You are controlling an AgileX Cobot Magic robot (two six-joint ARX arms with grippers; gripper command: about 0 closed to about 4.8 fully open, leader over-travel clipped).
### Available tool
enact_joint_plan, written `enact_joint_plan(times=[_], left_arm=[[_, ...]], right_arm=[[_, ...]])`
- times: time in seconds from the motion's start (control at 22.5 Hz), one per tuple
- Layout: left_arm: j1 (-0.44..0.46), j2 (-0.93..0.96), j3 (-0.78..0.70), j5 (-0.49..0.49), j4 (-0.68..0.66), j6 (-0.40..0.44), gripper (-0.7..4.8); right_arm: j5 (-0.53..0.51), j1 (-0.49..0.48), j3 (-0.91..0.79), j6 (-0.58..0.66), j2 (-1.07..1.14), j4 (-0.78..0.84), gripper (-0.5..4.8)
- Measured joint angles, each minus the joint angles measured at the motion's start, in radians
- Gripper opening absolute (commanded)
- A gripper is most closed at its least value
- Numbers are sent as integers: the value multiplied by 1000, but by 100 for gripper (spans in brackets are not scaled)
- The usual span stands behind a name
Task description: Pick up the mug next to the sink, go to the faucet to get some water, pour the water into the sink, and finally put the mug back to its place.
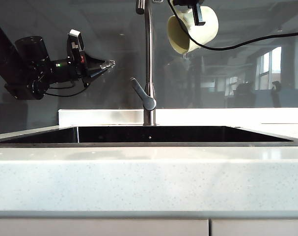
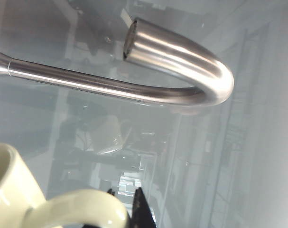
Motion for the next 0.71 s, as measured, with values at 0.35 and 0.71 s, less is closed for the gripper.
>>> enact_joint_plan(times=[0.35, 0.71], left_arm=[[0, 0, 0, -18, 5, -19, -6], [0, 0, 0, -80, 105, -67, -6]], right_arm=[[295, -22, 0, 773, -8, -58, -4], [50, -290, -270, 1575, -171, -171, -4]])
